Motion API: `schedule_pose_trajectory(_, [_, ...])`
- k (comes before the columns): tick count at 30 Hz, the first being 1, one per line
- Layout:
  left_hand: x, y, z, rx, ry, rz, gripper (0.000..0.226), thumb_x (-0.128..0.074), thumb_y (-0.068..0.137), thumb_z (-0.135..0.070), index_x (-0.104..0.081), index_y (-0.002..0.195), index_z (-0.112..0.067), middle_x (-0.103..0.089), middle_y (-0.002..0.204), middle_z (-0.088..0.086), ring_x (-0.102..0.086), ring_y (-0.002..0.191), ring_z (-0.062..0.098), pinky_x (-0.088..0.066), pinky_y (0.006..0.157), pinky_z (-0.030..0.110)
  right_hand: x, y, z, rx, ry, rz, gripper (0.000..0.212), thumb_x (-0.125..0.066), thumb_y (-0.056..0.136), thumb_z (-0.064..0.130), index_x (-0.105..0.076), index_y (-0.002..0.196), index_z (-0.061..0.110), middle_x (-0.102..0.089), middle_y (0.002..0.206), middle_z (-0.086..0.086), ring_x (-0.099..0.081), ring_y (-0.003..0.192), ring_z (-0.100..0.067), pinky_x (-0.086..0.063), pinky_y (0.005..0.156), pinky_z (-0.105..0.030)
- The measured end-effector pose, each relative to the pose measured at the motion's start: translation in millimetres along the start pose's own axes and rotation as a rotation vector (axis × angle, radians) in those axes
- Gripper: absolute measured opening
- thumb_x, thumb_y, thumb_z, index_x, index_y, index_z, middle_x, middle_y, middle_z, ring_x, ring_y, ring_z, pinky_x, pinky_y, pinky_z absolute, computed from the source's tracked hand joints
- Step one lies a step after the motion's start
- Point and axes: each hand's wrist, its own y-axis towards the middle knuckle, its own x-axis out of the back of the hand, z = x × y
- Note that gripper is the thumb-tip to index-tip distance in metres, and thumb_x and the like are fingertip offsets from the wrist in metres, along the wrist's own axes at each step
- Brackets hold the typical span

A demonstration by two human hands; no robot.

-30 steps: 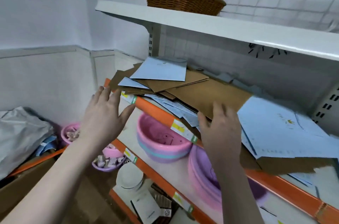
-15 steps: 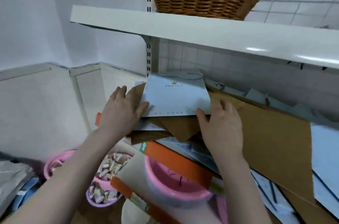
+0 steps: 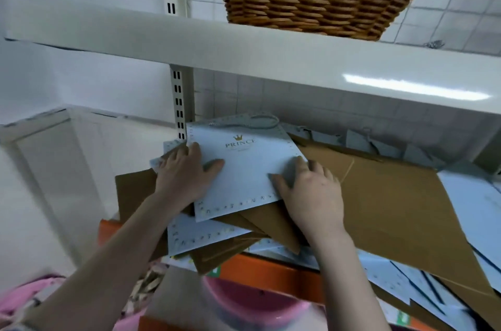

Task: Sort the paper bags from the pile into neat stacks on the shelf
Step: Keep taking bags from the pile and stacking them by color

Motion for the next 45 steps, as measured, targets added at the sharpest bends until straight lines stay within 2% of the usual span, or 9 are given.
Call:
schedule_pose_trajectory(5, [-9.0, 11.8, -1.8, 0.003, -0.072, -0.009, 0.069, -0.037, 0.091, -0.059, -0.033, 0.137, -0.008, -0.038, 0.142, 0.017, -0.035, 0.13, 0.032, -0.03, 0.104, 0.042, -2.0, 1.3, 2.3, 0.007, 0.028, -0.048, 0.068, -0.039, 0.09, 0.06, -0.037, 0.138, 0.013, -0.051, 0.125, -0.01, -0.044, 0.118, -0.028, -0.03, 0.101, -0.034])
schedule_pose_trajectory(14, [1.2, 10.1, -6.9, 0.069, -0.518, -0.243, 0.061, -0.074, 0.073, -0.036, -0.047, 0.124, -0.016, -0.053, 0.117, 0.01, -0.043, 0.109, 0.024, -0.032, 0.083, 0.034, 1.3, -4.0, 9.0, -0.062, 0.102, -0.061, 0.072, -0.049, 0.087, 0.058, -0.032, 0.141, 0.014, -0.044, 0.121, -0.01, -0.04, 0.114, -0.029, -0.032, 0.095, -0.035])
schedule_pose_trajectory(16, [4.2, 10.9, -6.4, 0.045, -0.638, -0.283, 0.055, -0.076, 0.072, -0.03, -0.049, 0.119, -0.02, -0.056, 0.111, 0.005, -0.044, 0.097, 0.016, -0.033, 0.075, 0.03, 1.7, -2.9, 8.6, -0.088, 0.162, -0.064, 0.072, -0.051, 0.086, 0.057, -0.033, 0.142, 0.014, -0.045, 0.121, -0.011, -0.04, 0.114, -0.03, -0.032, 0.096, -0.035])
schedule_pose_trajectory(20, [13.3, 4.0, -8.2, -0.027, -0.761, -0.352, 0.042, -0.073, 0.073, -0.024, -0.053, 0.11, -0.027, -0.061, 0.103, -0.001, -0.055, 0.098, 0.022, -0.044, 0.073, 0.033, 9.2, -0.6, 3.4, -0.143, 0.318, -0.071, 0.066, -0.054, 0.086, 0.054, -0.041, 0.137, 0.013, -0.046, 0.118, -0.012, -0.041, 0.112, -0.031, -0.032, 0.097, -0.036])
schedule_pose_trajectory(24, [24.2, -12.9, -16.8, -0.068, -0.789, -0.389, 0.03, -0.068, 0.076, -0.018, -0.057, 0.104, -0.023, -0.064, 0.096, -0.001, -0.059, 0.091, 0.021, -0.05, 0.072, 0.036, 17.2, -3.0, -8.8, -0.176, 0.413, -0.074, 0.055, -0.056, 0.085, 0.05, -0.054, 0.122, 0.01, -0.045, 0.113, -0.013, -0.041, 0.108, -0.032, -0.033, 0.094, -0.036])
schedule_pose_trajectory(29, [29.9, -41.6, -38.8, -0.029, -0.823, -0.384, 0.029, -0.064, 0.082, -0.007, -0.059, 0.107, -0.022, -0.063, 0.084, -0.013, -0.058, 0.073, -0.001, -0.04, 0.049, 0.009, 30.2, -12.3, -32.2, -0.198, 0.555, -0.04, 0.055, -0.058, 0.085, 0.046, -0.052, 0.127, 0.012, -0.041, 0.116, -0.01, -0.044, 0.112, -0.034, -0.036, 0.098, -0.037])
schedule_pose_trajectory(34, [19.9, -73.1, -62.3, 0.007, -0.763, -0.396, 0.02, -0.063, 0.082, -0.013, -0.062, 0.1, -0.022, -0.067, 0.085, -0.009, -0.064, 0.076, 0.012, -0.049, 0.062, 0.028, 41.2, -34.7, -60.6, -0.134, 0.547, -0.058, 0.048, -0.054, 0.089, 0.044, -0.047, 0.123, 0.011, -0.035, 0.102, -0.002, -0.05, 0.102, -0.032, -0.035, 0.079, -0.033])
schedule_pose_trajectory(40, [4.0, -104.5, -88.1, 0.007, -0.601, -0.371, 0.031, -0.055, 0.069, -0.042, -0.059, 0.091, -0.021, -0.064, 0.09, 0.003, -0.059, 0.089, 0.028, -0.052, 0.074, 0.044, 52.7, -79.6, -91.1, -0.069, 0.353, -0.204, 0.054, -0.049, 0.091, 0.046, -0.041, 0.13, 0.01, -0.048, 0.11, -0.007, -0.049, 0.102, -0.026, -0.038, 0.081, -0.032])
schedule_pose_trajectory(45, [3.3, -137.6, -117.6, -0.055, -0.551, -0.37, 0.03, -0.052, 0.068, -0.042, -0.058, 0.086, -0.018, -0.061, 0.083, 0.006, -0.056, 0.09, 0.033, -0.047, 0.067, 0.037, 66.5, -121.8, -118.0, -0.085, 0.252, -0.261, 0.055, -0.044, 0.092, 0.046, -0.038, 0.133, 0.01, -0.048, 0.114, -0.006, -0.046, 0.106, -0.024, -0.033, 0.086, -0.03])
